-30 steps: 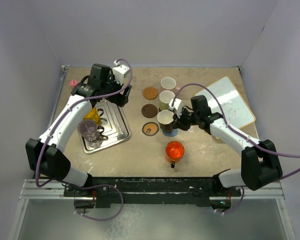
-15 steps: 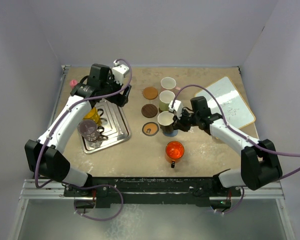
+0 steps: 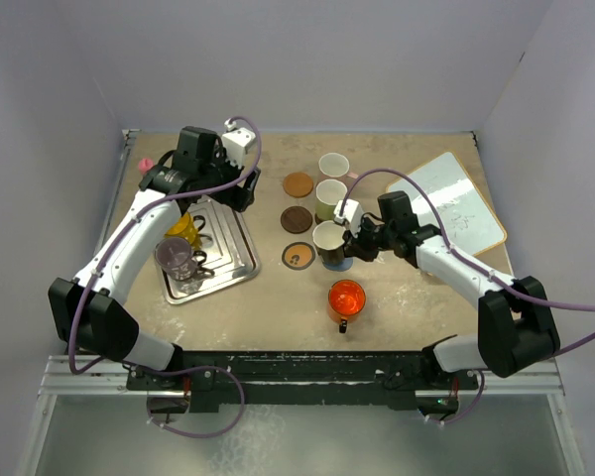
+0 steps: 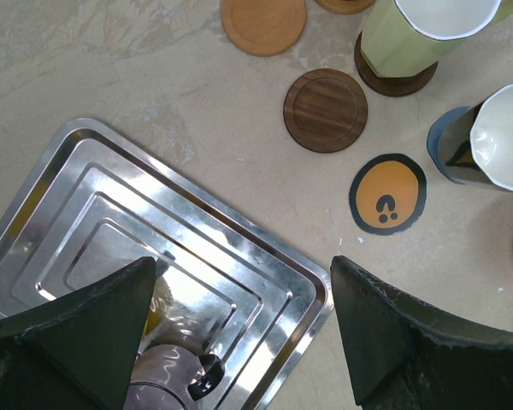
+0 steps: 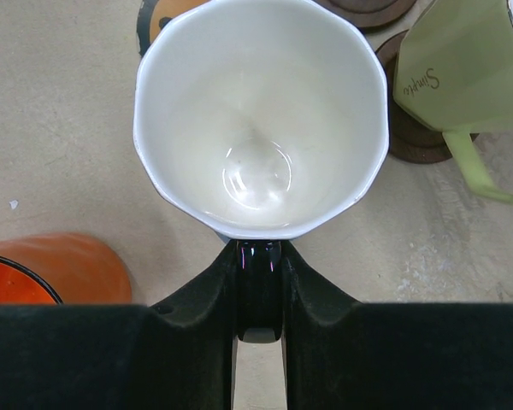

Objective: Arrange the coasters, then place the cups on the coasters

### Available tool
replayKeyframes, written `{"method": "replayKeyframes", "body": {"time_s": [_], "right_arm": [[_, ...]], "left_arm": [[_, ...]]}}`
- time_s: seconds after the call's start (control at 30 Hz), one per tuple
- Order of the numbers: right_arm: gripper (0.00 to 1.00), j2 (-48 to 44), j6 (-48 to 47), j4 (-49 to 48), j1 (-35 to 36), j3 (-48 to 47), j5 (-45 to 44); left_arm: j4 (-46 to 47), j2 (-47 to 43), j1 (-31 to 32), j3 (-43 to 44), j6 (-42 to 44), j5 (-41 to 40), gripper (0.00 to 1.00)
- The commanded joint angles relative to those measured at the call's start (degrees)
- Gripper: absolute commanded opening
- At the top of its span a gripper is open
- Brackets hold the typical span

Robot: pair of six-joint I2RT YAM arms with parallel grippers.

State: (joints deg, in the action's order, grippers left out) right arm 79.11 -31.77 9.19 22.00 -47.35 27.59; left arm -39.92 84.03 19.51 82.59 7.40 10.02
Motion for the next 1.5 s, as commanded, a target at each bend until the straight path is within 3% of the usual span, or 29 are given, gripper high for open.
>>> {"method": "replayKeyframes", "body": {"time_s": [0.0,0.6,0.83,1.0,1.23,1.47], "right_arm": [[0.25,-1.4,-1.3,0.2,-0.3,-0.5,-1.9],[0.36,-5.2,-2.6,3.0,-0.7,-2.0,-6.4],[0.45,-9.3,-2.5,11.8,-0.7,-6.4,-9.7],[0.53,-11.6,3.7,20.1,-0.3,-8.5,-13.0],[0.58,-15.7,9.9,26.7,8.1,-4.8,-19.1],[0.61,-15.2,6.7,26.9,11.1,-0.6,-17.3]], "left_arm": [[2.5,-2.4,-0.3,0.2,-0.9,1.1,0.80],[2.4,-3.8,-0.4,-0.6,-0.5,0.6,0.80],[3.1,-4.9,-0.4,-1.3,0.0,-0.2,0.80],[6.3,-6.9,-0.3,-3.9,1.2,-0.1,0.80],[12.4,-10.7,-0.3,-8.8,5.2,0.1,0.82],[15.8,-12.8,-0.3,-12.1,6.4,-0.6,0.83]]}}
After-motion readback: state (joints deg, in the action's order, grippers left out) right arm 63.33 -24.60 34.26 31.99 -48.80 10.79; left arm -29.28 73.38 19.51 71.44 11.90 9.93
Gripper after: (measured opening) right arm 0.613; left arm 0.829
